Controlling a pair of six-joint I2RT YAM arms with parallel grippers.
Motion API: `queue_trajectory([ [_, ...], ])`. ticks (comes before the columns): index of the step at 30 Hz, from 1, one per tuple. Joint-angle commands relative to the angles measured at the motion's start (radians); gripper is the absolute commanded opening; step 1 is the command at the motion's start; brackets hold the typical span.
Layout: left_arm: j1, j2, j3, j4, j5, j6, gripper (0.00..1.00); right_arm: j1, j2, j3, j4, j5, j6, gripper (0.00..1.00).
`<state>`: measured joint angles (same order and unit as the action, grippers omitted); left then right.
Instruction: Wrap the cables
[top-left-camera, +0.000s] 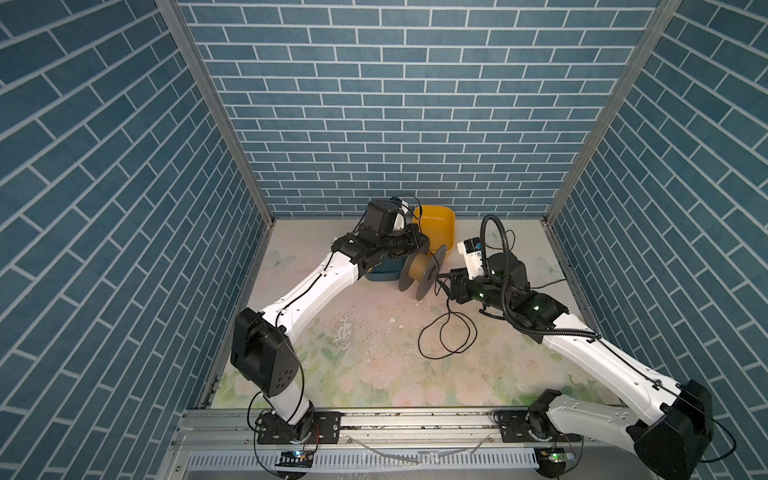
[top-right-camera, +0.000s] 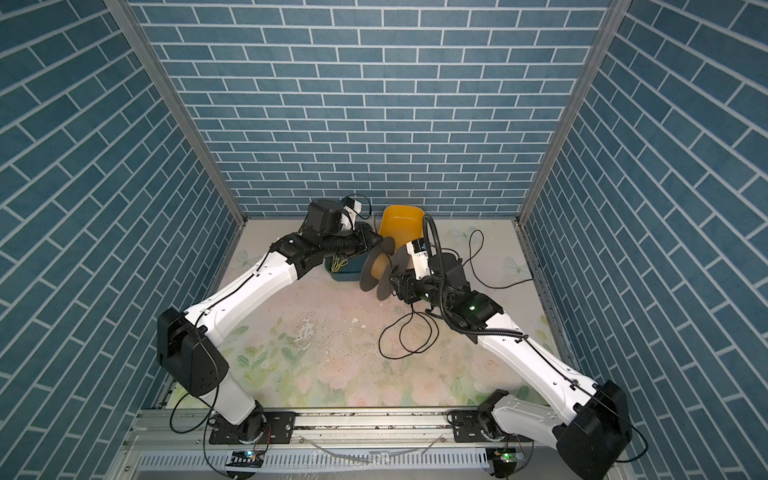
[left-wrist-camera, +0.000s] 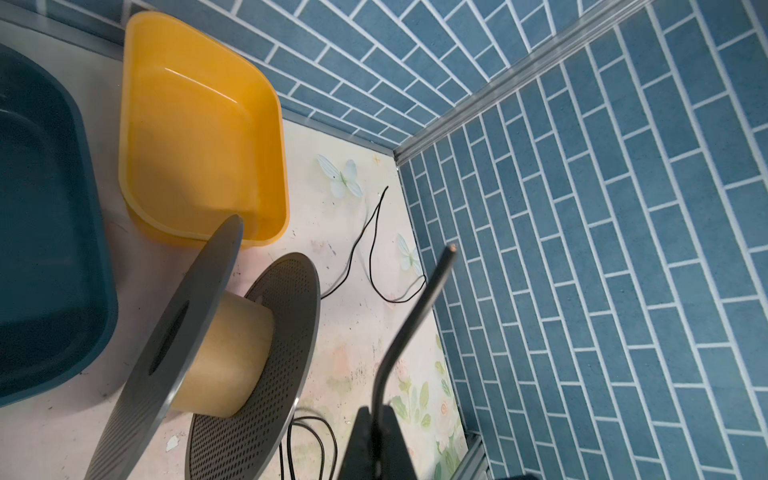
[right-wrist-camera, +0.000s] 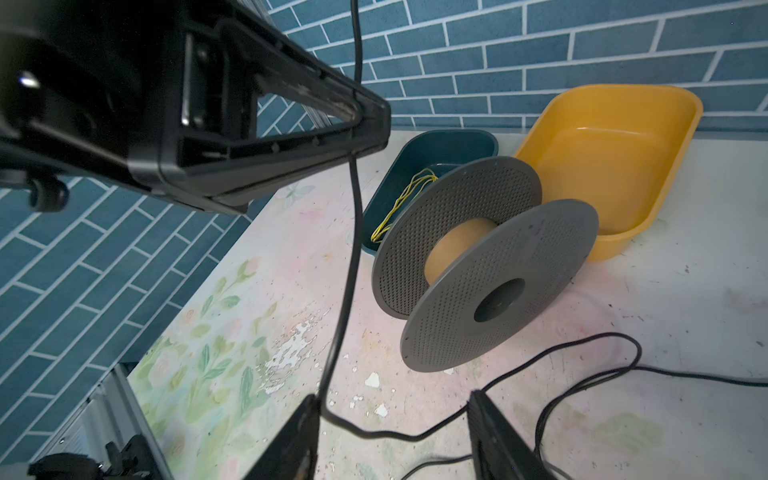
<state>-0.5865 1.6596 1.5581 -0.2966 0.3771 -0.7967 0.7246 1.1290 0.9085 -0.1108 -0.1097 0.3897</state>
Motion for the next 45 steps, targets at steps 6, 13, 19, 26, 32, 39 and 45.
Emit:
queue_trajectory([
  [6,0.003,-0.037,-0.032,0.067,-0.047,-0.039,0.00,0.074,0.014,-0.120,0.271,0.167,0.017,0.51],
  [13,0.003,-0.040,-0.053,0.087,-0.049,-0.056,0.00,0.080,0.120,-0.127,0.444,0.198,0.031,0.26],
  [19,0.007,-0.046,-0.063,0.088,-0.052,-0.053,0.00,0.081,0.163,-0.079,0.430,0.150,0.012,0.16],
  [26,0.015,-0.063,-0.097,0.115,-0.043,-0.048,0.17,0.078,0.129,-0.067,0.356,0.172,-0.044,0.00],
  [32,0.025,-0.076,-0.100,0.064,-0.003,-0.002,0.68,0.050,0.019,0.007,0.092,0.236,-0.102,0.00],
  [39,-0.022,-0.066,-0.053,-0.094,0.016,0.141,0.60,-0.032,-0.077,0.108,-0.206,0.274,-0.134,0.00],
  [45,-0.086,0.011,0.041,-0.241,-0.074,0.291,0.58,-0.095,-0.127,0.146,-0.345,0.319,-0.143,0.00],
])
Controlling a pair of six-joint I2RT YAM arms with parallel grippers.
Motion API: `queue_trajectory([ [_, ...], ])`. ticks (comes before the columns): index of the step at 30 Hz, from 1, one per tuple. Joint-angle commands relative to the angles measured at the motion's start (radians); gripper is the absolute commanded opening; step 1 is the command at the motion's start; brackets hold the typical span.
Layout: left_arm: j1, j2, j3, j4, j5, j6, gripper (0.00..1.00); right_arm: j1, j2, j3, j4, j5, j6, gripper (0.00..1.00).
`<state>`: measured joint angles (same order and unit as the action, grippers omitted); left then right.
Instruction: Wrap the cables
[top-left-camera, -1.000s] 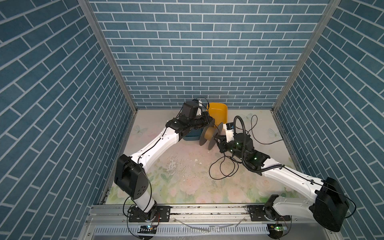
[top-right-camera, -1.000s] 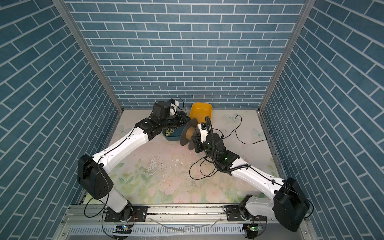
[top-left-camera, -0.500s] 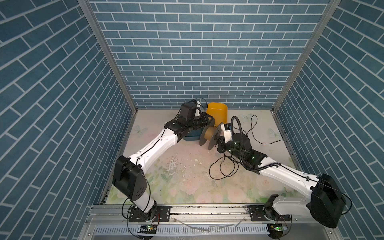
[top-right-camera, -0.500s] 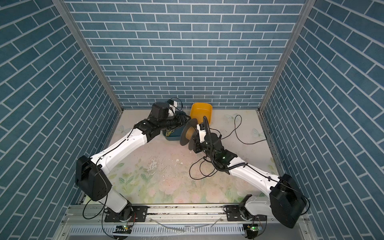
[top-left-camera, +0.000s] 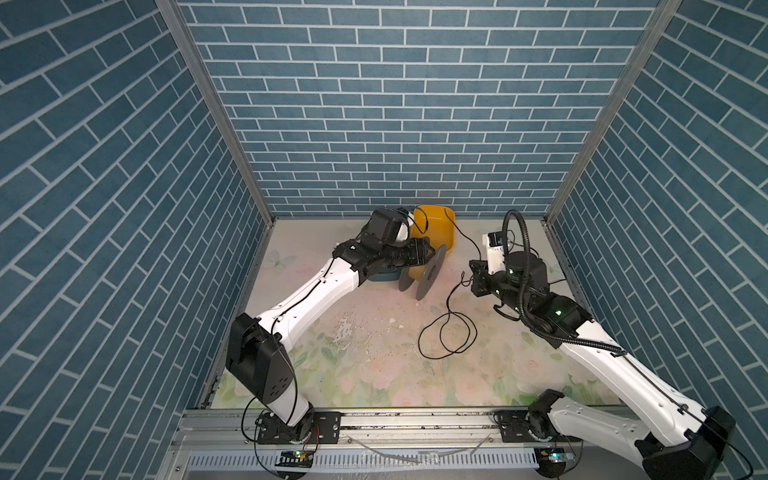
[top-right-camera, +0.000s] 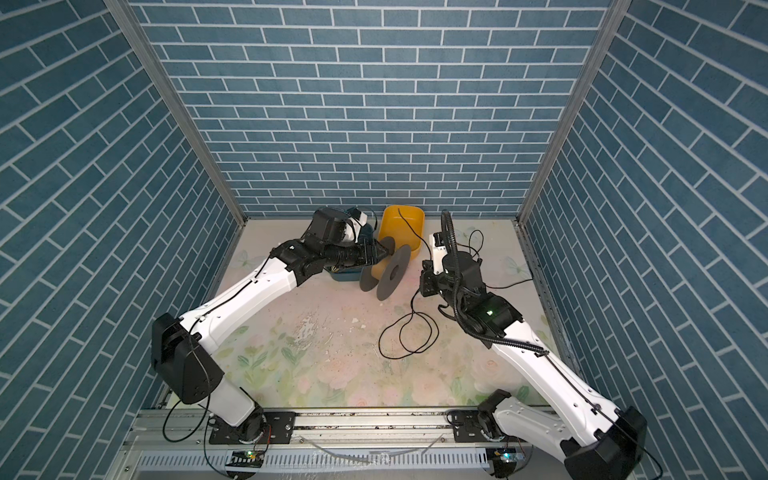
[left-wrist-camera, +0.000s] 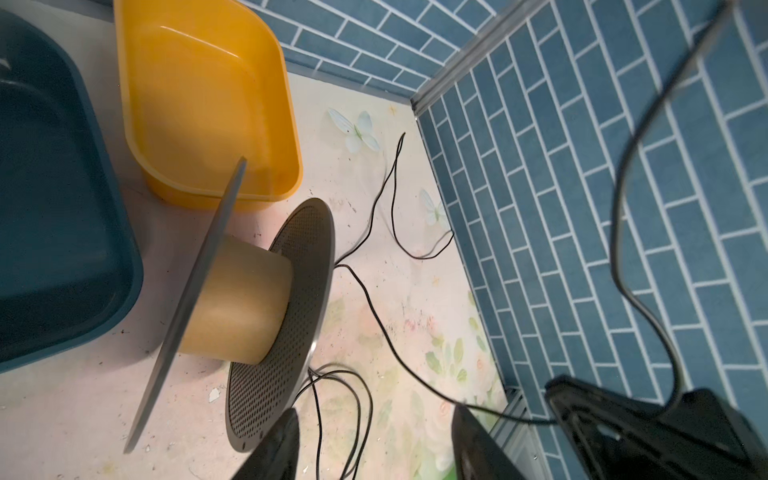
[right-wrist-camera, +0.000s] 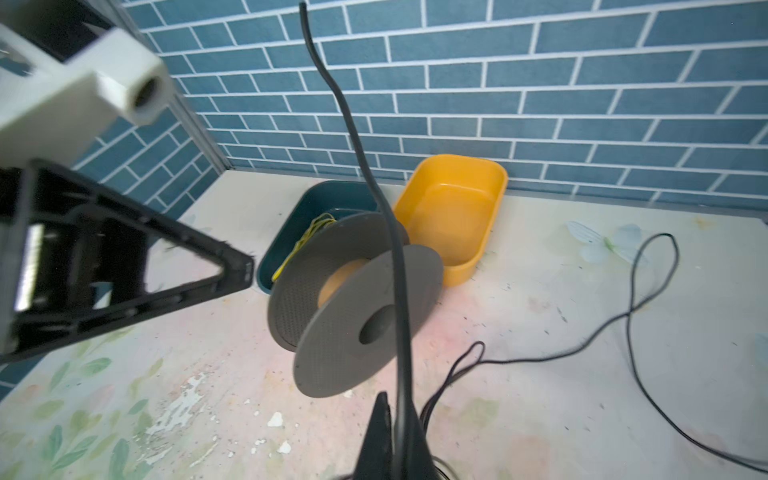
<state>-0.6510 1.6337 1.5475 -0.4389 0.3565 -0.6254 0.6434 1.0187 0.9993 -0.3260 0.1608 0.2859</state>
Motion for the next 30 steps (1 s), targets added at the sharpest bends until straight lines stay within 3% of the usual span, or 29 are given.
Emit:
queue_trajectory([
  [1,-0.031,0.051,0.066,-0.112,-0.069,0.143,0.58,-0.020,-0.019,0.058,-0.145,0.055,-0.039,0.00],
  [8,-0.076,0.204,0.247,-0.270,-0.228,0.302,0.53,-0.041,-0.046,0.034,-0.171,0.035,-0.021,0.00],
  [15,-0.076,0.251,0.259,-0.247,-0.296,0.350,0.50,-0.045,-0.060,0.000,-0.169,0.006,-0.010,0.00],
  [21,-0.076,0.268,0.230,-0.207,-0.246,0.369,0.49,-0.047,-0.067,-0.017,-0.163,0.000,-0.008,0.00],
  [26,-0.078,0.268,0.203,-0.179,-0.213,0.382,0.39,-0.049,-0.063,-0.025,-0.159,0.017,-0.014,0.00],
  [30,-0.077,0.268,0.189,-0.193,-0.215,0.429,0.37,-0.054,-0.062,-0.026,-0.165,0.022,-0.014,0.00],
])
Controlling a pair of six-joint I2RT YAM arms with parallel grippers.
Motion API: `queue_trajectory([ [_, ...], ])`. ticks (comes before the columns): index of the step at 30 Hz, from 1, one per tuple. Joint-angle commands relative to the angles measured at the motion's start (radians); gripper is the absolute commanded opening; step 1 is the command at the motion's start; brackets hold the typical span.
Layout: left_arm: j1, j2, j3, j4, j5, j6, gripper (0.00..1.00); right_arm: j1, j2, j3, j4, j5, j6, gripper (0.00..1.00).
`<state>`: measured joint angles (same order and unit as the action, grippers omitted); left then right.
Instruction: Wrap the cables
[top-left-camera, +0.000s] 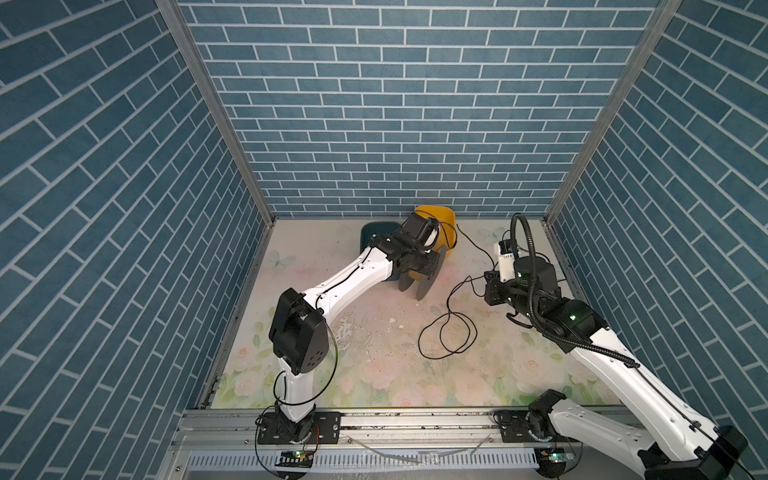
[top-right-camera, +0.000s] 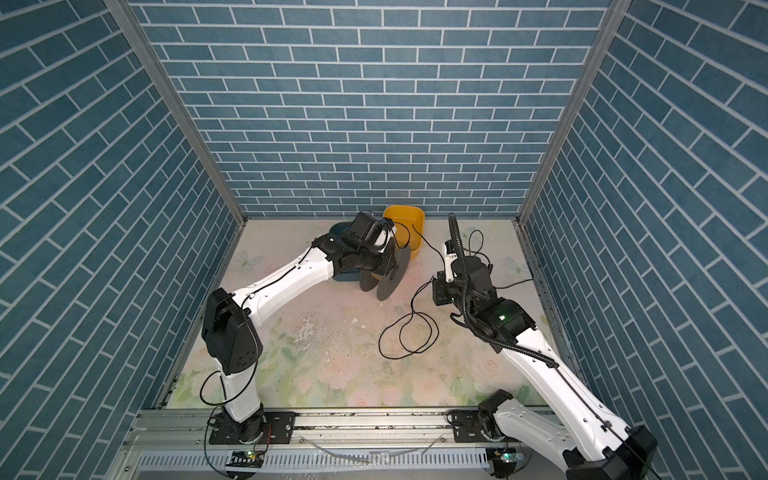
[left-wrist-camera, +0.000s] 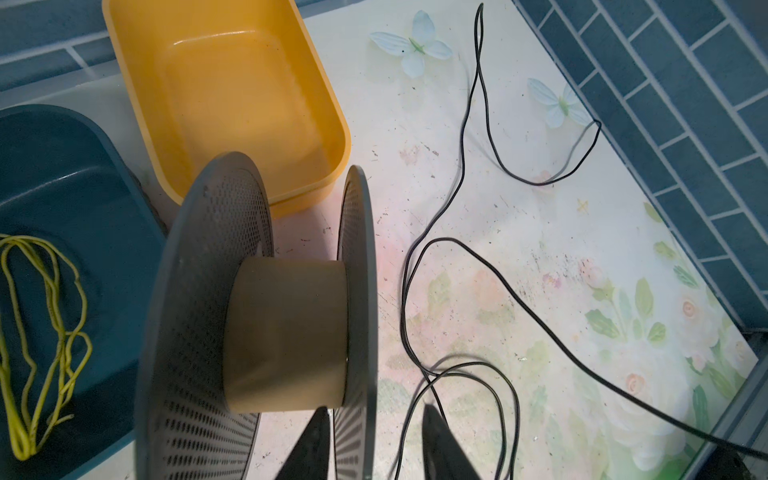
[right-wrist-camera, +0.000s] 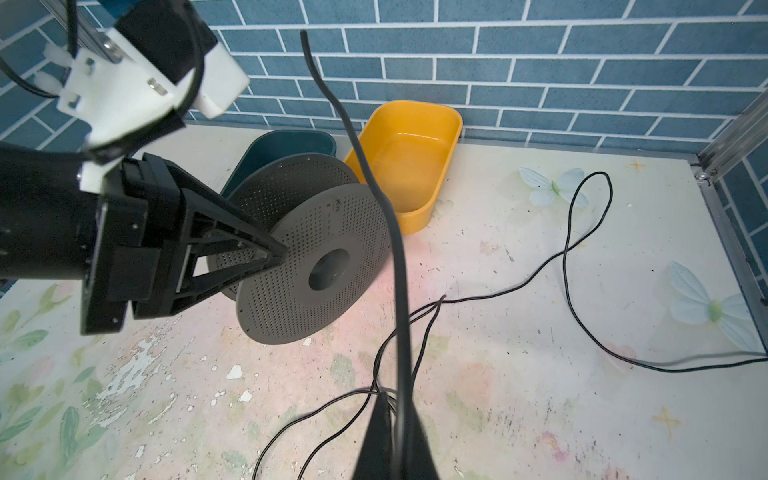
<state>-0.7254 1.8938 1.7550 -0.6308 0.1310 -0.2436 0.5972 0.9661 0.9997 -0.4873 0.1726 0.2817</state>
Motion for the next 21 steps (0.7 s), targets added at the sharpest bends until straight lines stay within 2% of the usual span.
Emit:
queue_trajectory([
  [1,-0.003,0.009,-0.021,-0.002,0.013,0.059,0.37,-0.009,-0.010,-0.028,-0.004,0.011,-0.010,0.00],
  [4,-0.002,0.015,-0.028,-0.008,0.024,0.091,0.33,-0.016,-0.013,-0.035,-0.004,0.009,-0.010,0.00],
  [11,-0.002,0.024,-0.024,-0.044,0.038,0.159,0.18,-0.034,0.006,-0.030,-0.007,-0.007,-0.013,0.00],
  [21,0.007,0.008,-0.012,-0.117,0.030,0.234,0.11,-0.050,0.021,-0.026,0.002,-0.034,-0.012,0.00],
])
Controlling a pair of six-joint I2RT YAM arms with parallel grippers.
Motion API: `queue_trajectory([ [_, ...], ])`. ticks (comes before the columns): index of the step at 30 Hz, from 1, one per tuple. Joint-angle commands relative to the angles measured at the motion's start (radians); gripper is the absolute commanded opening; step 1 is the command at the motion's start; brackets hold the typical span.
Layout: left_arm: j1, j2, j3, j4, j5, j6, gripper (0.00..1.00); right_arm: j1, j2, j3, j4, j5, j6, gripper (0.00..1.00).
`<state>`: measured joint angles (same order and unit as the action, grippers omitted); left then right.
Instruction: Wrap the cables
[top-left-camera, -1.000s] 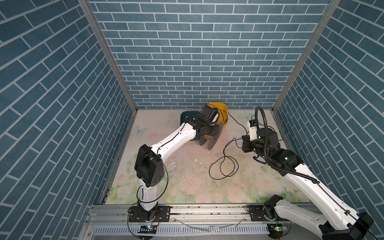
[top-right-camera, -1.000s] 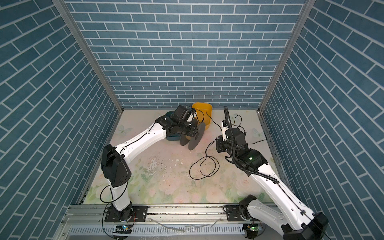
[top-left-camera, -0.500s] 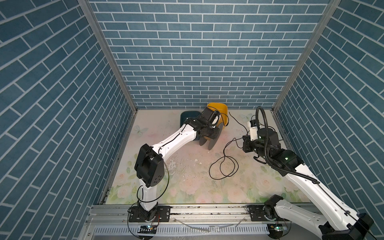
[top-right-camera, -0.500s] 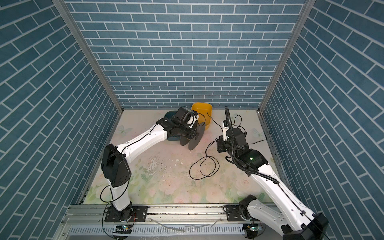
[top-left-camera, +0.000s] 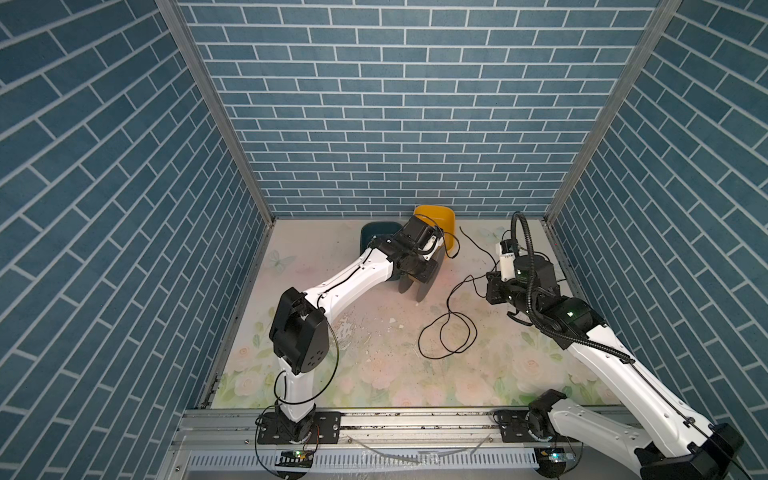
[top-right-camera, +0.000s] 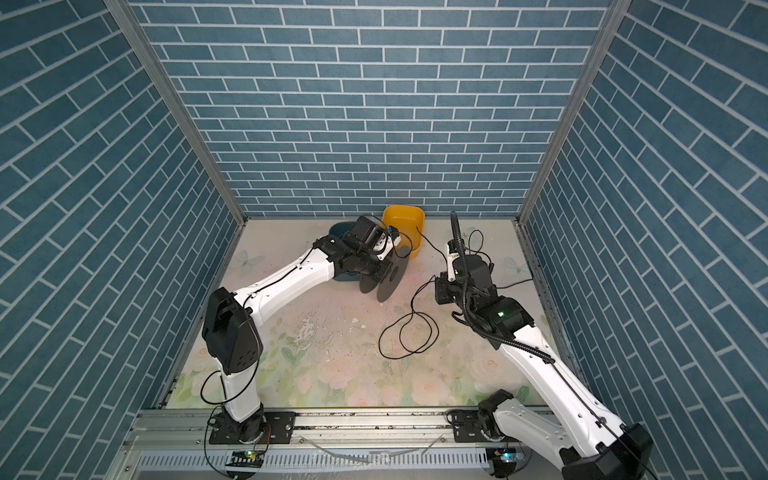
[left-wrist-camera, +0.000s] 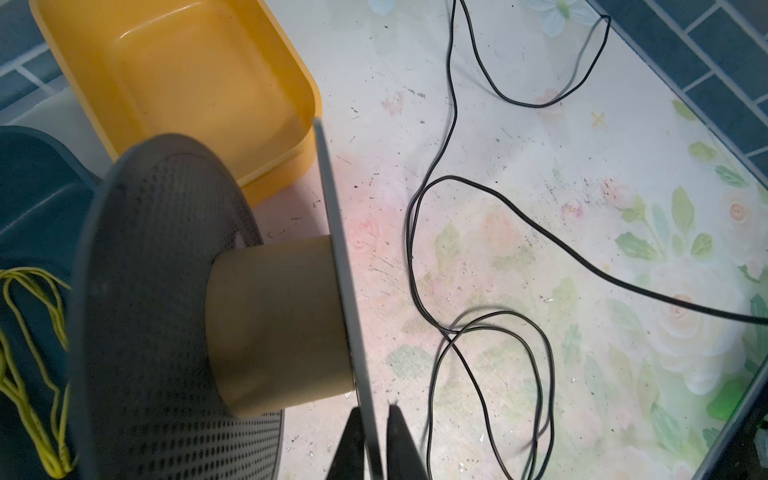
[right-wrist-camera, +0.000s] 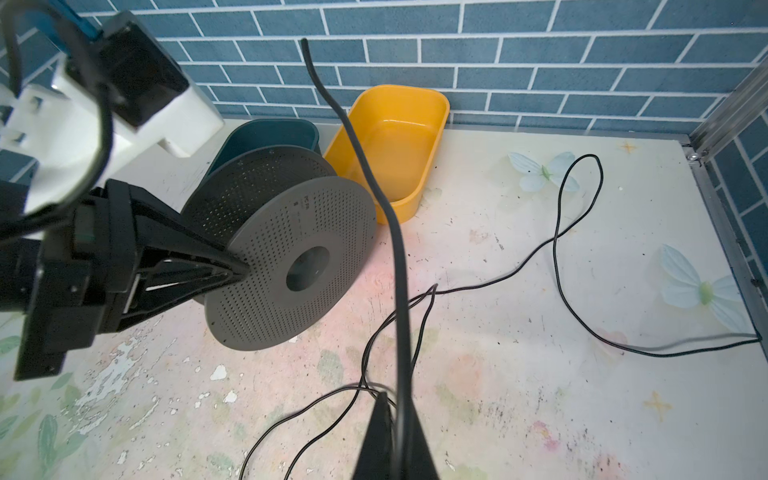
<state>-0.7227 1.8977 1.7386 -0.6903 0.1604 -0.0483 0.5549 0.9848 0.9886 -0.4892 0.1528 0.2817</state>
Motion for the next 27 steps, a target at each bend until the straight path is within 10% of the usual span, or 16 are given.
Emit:
queue_trajectory([
  [1,0.005,0.004,0.011,-0.071,-0.003,0.043,0.10,-0.009,0.004,-0.016,0.005,-0.016,-0.012,0.00],
  [18,0.018,-0.133,-0.083,-0.239,0.040,0.147,0.06,-0.015,0.087,0.047,-0.001,-0.121,-0.102,0.00],
  [27,0.017,-0.194,-0.197,-0.195,-0.008,0.144,0.22,-0.016,0.167,0.098,-0.017,-0.234,-0.154,0.00],
])
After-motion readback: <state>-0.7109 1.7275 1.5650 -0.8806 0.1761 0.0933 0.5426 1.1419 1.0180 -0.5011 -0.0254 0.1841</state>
